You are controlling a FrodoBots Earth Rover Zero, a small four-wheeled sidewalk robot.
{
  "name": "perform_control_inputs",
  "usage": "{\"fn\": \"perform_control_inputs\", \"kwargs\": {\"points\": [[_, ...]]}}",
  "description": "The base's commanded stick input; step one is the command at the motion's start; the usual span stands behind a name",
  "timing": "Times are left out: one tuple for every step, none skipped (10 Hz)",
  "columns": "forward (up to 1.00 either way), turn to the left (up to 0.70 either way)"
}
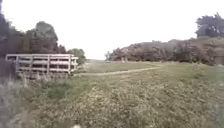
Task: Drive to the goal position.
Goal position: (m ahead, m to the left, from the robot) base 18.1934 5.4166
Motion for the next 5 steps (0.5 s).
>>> {"fn": "perform_control_inputs", "kwargs": {"points": [[0.7,-0.14],[0.7,-0.14],[0.7,-0.14],[0.7,-0.14],[0.7,-0.14]]}}
